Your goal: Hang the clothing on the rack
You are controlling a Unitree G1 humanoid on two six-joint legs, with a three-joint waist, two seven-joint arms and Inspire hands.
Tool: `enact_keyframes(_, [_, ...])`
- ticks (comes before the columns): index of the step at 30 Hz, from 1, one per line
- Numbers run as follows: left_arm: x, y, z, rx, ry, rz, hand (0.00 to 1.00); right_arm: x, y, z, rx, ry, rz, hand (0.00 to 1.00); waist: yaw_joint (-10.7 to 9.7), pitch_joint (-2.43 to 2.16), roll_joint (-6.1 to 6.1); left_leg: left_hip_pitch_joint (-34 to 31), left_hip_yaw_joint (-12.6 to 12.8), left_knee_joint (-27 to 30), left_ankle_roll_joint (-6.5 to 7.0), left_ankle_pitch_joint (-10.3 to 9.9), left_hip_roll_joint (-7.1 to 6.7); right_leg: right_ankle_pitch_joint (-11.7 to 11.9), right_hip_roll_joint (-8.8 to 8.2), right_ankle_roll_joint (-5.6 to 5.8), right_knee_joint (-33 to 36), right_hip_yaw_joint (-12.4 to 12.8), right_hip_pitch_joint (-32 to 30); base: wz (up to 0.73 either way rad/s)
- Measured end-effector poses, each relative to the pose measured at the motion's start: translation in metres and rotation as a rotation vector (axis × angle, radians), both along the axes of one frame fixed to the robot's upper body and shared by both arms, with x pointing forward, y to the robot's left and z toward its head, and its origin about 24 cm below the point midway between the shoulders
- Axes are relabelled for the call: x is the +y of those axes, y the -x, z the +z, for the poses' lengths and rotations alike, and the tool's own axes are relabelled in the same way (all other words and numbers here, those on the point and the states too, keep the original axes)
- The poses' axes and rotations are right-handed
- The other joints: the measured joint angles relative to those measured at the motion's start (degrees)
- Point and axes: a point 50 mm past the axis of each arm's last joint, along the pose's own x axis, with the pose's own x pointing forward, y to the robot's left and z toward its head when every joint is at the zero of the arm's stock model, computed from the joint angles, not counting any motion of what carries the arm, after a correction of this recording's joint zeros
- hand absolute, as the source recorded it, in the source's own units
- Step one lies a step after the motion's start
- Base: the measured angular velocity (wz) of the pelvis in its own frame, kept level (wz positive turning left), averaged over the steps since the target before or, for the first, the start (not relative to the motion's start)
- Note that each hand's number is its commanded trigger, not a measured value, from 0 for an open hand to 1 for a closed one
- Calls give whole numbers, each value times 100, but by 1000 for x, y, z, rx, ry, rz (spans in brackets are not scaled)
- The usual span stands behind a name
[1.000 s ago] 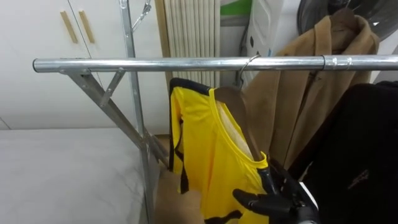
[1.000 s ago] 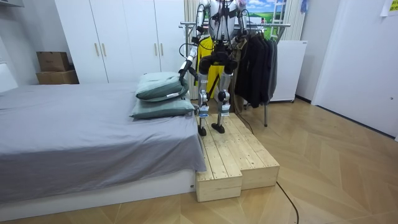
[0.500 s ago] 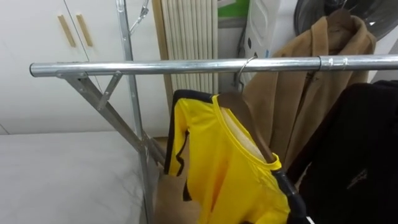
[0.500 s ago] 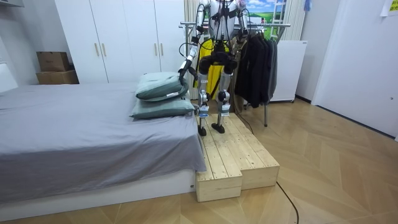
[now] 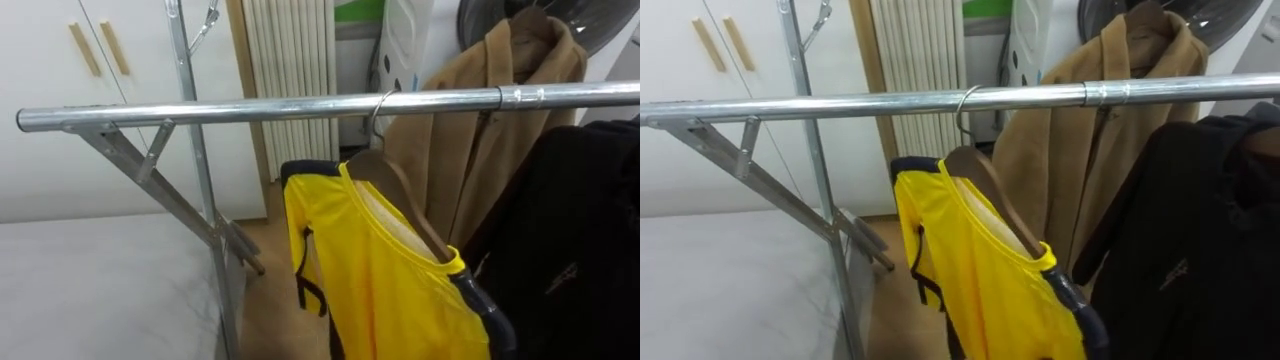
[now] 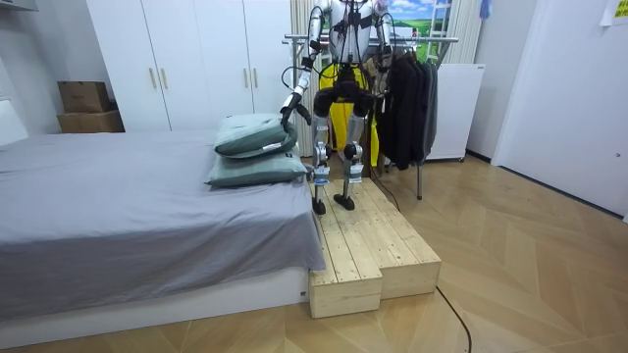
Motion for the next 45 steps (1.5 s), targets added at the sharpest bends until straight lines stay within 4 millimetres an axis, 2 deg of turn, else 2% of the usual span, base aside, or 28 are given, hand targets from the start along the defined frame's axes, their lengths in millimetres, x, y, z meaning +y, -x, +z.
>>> enact_keyframes(4, [0,0,0,0,0,0,0,0,10,-6,26,2,-2,0,-2,6,-8,-17,-16,0,1,0,0,-27,2,-29,-13,22,-8,0])
enact_keyframes(10, [0,0,0,-3,-3,12,0,-6,35,-21,142,11,-39,0,-8,6,-2,-20,-8,-2,2,-2,-9,-9,-13,-1,-41,13,-3,0])
enact_keyframes(14, [0,0,0,-3,-3,10,0,-7,45,-25,188,-14,-49,0,-9,22,42,-17,-60,-2,3,-2,-9,-11,-19,-9,-91,3,34,3])
enact_keyframes(17, [0,0,0,-3,-3,10,0,-5,50,-28,205,-44,-44,0,-23,50,91,-17,-81,-3,3,-2,-9,-19,-18,-23,-90,3,34,0])
enact_keyframes(24, [0,0,0,-3,-3,10,0,-6,52,-30,231,-70,-50,0,-45,61,132,3,-314,-8,3,-2,-29,-42,-18,-59,-108,14,87,0])
enact_keyframes(28, [0,0,0,-3,-3,10,0,-7,52,-32,240,-83,-75,0,-61,62,136,4,-358,-11,3,-2,-38,-56,-25,-81,-102,14,124,0])
enact_keyframes(31, [0,0,0,-3,-2,8,0,-7,54,-32,246,-82,-83,0,-87,73,150,13,-424,-16,3,-2,-46,-8,-36,-164,-110,-14,183,6])
enact_keyframes(32, [0,0,0,-4,2,9,0,-7,54,-32,246,-79,-85,0,-95,75,154,13,-515,-17,4,-1,-61,-13,-43,-171,-110,-25,189,7])
enact_keyframes(35, [0,0,0,-5,6,9,0,-7,53,-32,242,-74,-87,0,-100,81,162,13,-658,-15,4,-1,-77,-21,-51,-176,-111,-43,191,3])
enact_keyframes(45, [0,0,0,-5,14,-5,0,-7,51,-32,247,-65,-81,0,-116,104,131,5,-777,-12,4,0,-105,-90,-70,-163,-108,-70,187,1])
